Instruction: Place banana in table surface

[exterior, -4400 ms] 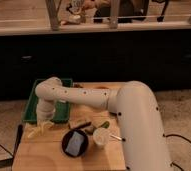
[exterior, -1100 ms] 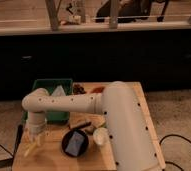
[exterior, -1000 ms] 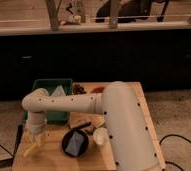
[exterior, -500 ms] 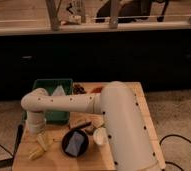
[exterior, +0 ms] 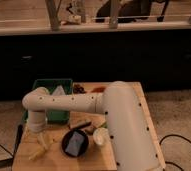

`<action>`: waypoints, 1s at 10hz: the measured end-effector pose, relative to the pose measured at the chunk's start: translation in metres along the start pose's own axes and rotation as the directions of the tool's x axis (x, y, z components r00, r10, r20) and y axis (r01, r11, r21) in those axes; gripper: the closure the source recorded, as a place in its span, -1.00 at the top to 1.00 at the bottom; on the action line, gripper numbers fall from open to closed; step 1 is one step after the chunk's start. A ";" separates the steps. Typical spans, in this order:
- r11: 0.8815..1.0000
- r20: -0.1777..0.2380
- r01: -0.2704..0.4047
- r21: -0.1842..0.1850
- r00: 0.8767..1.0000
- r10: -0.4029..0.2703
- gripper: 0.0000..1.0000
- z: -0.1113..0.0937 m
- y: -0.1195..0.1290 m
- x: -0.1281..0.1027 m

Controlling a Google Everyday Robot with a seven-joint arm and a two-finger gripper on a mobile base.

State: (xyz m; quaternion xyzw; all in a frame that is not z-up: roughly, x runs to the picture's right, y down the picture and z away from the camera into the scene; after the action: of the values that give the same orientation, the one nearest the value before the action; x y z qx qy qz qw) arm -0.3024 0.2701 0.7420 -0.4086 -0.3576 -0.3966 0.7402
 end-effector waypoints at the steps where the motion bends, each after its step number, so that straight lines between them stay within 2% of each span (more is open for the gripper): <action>1: 1.000 -0.002 0.001 0.003 1.000 -0.001 0.60 -0.003 0.000 0.001; 10: 1.000 -0.007 0.004 0.004 1.000 -0.004 0.60 -0.007 0.002 0.001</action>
State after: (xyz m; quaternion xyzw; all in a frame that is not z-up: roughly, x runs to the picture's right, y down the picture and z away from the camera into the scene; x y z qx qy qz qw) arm -0.2986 0.2638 0.7394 -0.4050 -0.3567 -0.3988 0.7415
